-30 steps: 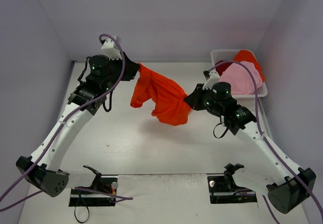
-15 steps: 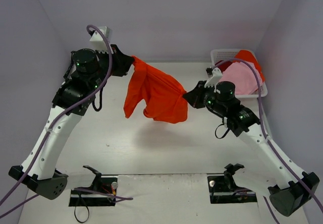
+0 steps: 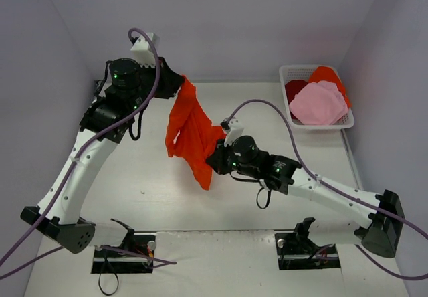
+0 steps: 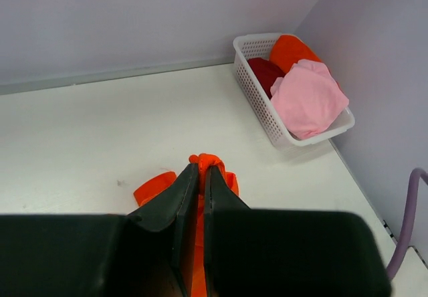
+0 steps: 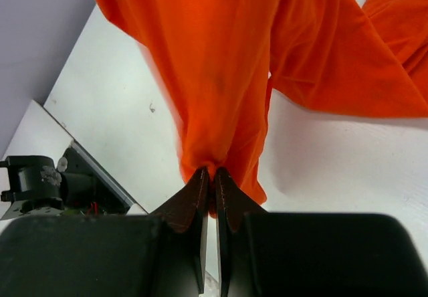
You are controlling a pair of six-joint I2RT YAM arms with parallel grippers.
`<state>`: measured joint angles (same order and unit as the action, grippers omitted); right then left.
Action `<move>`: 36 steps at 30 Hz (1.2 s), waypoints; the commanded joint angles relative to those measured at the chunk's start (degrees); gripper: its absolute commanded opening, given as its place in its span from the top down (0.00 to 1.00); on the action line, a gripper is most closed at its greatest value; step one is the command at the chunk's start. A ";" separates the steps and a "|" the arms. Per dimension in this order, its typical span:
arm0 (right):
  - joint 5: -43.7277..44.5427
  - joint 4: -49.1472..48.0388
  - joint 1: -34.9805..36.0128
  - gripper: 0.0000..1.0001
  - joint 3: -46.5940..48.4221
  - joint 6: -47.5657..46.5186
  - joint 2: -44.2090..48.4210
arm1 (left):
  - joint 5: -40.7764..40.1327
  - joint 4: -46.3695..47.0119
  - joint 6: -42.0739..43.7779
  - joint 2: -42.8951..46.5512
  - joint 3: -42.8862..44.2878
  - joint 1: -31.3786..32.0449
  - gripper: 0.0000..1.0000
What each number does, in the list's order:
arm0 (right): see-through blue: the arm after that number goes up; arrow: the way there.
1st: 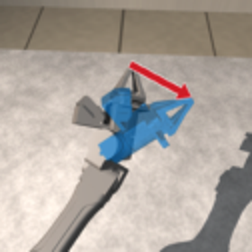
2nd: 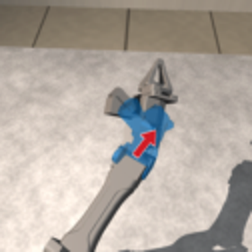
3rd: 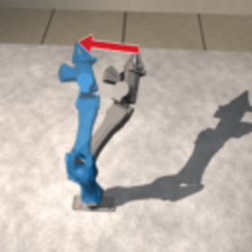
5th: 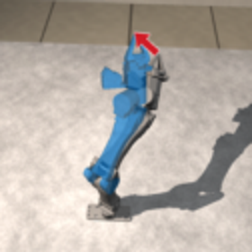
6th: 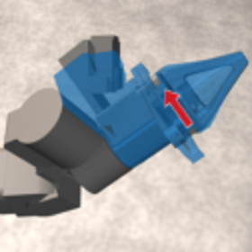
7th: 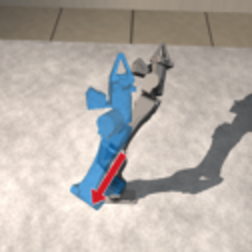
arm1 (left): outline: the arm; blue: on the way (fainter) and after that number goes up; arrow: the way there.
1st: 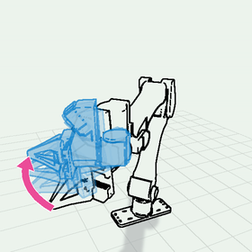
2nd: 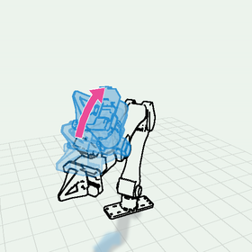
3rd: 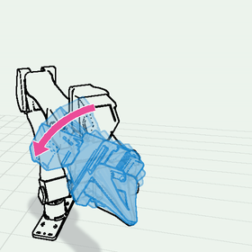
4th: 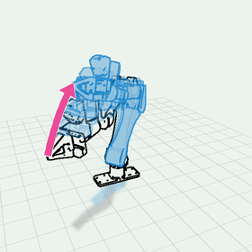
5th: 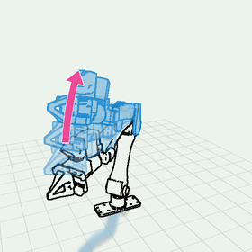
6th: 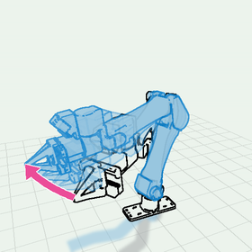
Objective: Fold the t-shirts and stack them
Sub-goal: Flatten the tshirt out
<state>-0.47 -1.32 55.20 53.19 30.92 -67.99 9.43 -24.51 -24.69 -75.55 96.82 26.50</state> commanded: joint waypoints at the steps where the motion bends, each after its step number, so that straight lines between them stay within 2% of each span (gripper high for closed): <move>1: 7.75 -1.22 3.15 1.00 0.87 2.91 -2.05 | -0.03 7.90 0.61 0.05 6.19 -0.93 1.00; 5: 12.06 -2.02 10.35 1.00 2.53 3.89 -6.27 | 2.43 10.18 -0.88 -1.27 6.37 -0.93 1.00; 10: 14.97 -1.40 11.86 1.00 4.12 4.24 -8.04 | 3.75 12.20 -2.38 -0.92 1.81 -0.93 1.00; 11: 16.45 -0.97 11.86 0.96 4.20 4.50 -7.78 | 3.93 12.90 -2.56 -0.66 1.02 -0.93 1.00; 12: 17.34 0.43 11.86 0.87 4.29 4.50 -7.17 | 4.19 13.17 -2.65 -0.13 0.31 -0.93 1.00; 13: 18.74 1.23 11.77 0.72 4.90 4.33 -6.73 | 4.19 13.26 -2.65 -0.04 -0.65 -0.93 1.00; 14: 20.58 5.85 11.69 0.36 5.43 4.41 -6.20 | 4.19 13.26 -2.56 0.31 -0.84 -0.93 1.00; 16: 26.90 9.74 11.34 0.08 6.48 4.24 -3.66 | 4.19 13.09 -2.21 0.66 -1.28 -0.93 1.00; 17: 28.84 12.63 10.81 0.00 7.62 4.15 -2.60 | 4.19 12.91 -2.21 1.01 -1.63 -0.93 1.00; 21: 31.49 13.63 6.77 0.00 10.26 0.21 4.60 | 4.19 13.26 -2.47 1.46 -2.42 -0.93 1.00; 23: 30.89 13.45 3.09 0.00 12.89 -3.48 5.41 | 4.54 13.87 -2.82 1.37 -2.94 -0.93 1.00; 25: 27.74 13.01 -0.95 0.00 15.18 -8.38 4.53 | 4.89 14.49 -3.52 1.37 -3.30 -0.84 1.00; 28: 25.10 11.52 -3.25 0.00 20.36 -13.84 1.20 | 5.95 15.80 -4.84 1.63 -4.53 -0.84 1.00; 31: 20.26 9.94 -6.94 0.02 24.76 -14.83 -2.58 | 6.13 16.69 -5.55 2.16 -6.02 -0.75 1.00; 36: 14.36 4.15 -8.35 0.09 26.09 -15.01 -7.51 | 6.56 16.51 -5.55 2.33 -6.81 -0.66 1.00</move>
<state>18.41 8.62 47.18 77.82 18.09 -72.97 14.81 -14.66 -29.21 -75.85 88.95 26.06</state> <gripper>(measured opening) 0.916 0.009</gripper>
